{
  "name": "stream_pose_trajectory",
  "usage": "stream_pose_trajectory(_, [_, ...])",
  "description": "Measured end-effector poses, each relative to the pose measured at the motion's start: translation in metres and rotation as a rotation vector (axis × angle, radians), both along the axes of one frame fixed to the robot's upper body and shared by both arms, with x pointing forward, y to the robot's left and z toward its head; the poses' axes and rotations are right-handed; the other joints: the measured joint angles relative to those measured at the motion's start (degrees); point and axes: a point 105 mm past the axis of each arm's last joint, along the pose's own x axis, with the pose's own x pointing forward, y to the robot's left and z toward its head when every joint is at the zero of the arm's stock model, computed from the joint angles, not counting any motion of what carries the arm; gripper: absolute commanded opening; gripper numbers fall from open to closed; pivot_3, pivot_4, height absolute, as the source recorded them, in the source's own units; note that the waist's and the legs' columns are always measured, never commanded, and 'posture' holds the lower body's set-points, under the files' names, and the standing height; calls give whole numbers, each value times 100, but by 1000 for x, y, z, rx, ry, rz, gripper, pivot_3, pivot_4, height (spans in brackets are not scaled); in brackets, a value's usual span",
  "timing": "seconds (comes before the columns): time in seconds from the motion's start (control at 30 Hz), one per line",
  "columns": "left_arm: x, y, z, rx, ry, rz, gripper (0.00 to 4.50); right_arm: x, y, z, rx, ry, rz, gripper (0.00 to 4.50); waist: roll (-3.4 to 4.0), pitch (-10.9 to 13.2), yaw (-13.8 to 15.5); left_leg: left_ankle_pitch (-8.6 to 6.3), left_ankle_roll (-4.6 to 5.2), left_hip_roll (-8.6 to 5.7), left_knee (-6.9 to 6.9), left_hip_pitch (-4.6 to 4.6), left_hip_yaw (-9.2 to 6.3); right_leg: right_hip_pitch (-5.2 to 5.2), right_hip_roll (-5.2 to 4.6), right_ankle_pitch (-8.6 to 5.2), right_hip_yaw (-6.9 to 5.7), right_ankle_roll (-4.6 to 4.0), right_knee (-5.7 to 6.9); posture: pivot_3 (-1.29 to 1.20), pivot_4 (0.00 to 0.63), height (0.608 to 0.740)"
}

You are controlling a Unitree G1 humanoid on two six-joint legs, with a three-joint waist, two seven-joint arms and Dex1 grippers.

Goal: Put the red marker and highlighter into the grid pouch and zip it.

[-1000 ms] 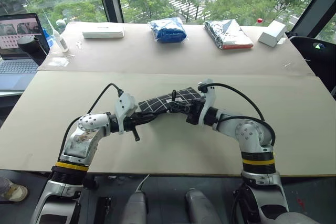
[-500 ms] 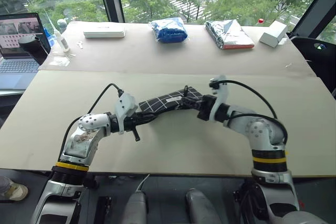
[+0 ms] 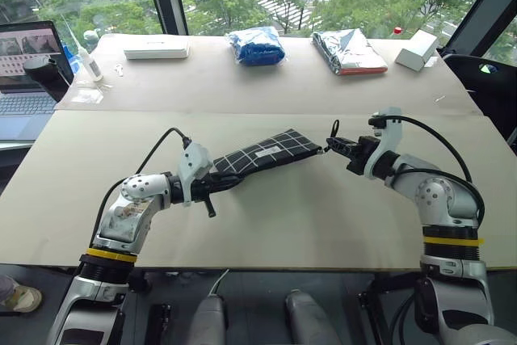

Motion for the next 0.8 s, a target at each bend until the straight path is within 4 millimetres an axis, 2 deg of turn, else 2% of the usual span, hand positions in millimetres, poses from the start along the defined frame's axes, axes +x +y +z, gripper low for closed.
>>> stream_pose_trajectory(0.1, [0, 0, 0, 1, 0, 0, 0, -5, 6, 1, 4, -16, 42, 1020, 0, 0, 0, 0, 0, 0, 0, -1, 0, 0, 0, 0, 0, 0, -1, 0, 150, 740])
stream_pose_trajectory(0.27, [1, -1, 3, 2, -10, -5, 0, -19, 17, 7, 76, -24, 165, 1020, 0, 0, 24, 0, 0, 0, 0, -1, -1, 2, -1, 0, -2, 0, -2, 0, 150, 740])
stream_pose_trajectory(0.4, [1, -2, 4, 6, -9, -15, 0, -32, -1, 4, 65, -22, 191, 1020, -1, 0, 66, 0, 0, -1, 2, -4, 0, 5, -1, 0, -1, 1, -11, 0, 150, 740])
stream_pose_trajectory(0.63, [7, 3, 0, 19, -10, -25, 0, -47, -41, 1, -37, -50, 133, 1020, -1, 0, 61, 0, 0, -1, 1, -1, 1, 5, 0, -4, 1, 8, -12, 0, 150, 740])
stream_pose_trajectory(0.7, [7, 3, -1, 22, -24, -38, 0, -60, -50, 1, -94, -87, 155, 1020, -1, 1, 72, -1, 1, -1, -1, -3, 1, 5, -1, -6, 0, 11, -14, 0, 150, 740])
stream_pose_trajectory(0.77, [7, 3, -1, 30, -52, -62, 0, -87, -49, -6, -195, -120, 258, 1020, -1, 1, 118, -1, 2, -1, -2, -2, 1, 7, -1, -14, 0, 24, -19, 0, 150, 740])
stream_pose_trajectory(0.8, [6, 4, -2, 37, -58, -66, 0, -94, -48, -9, -212, -116, 287, 1020, -1, 1, 124, -2, 2, -1, -1, -1, 1, 9, 0, -15, 0, 25, -19, 0, 150, 740])
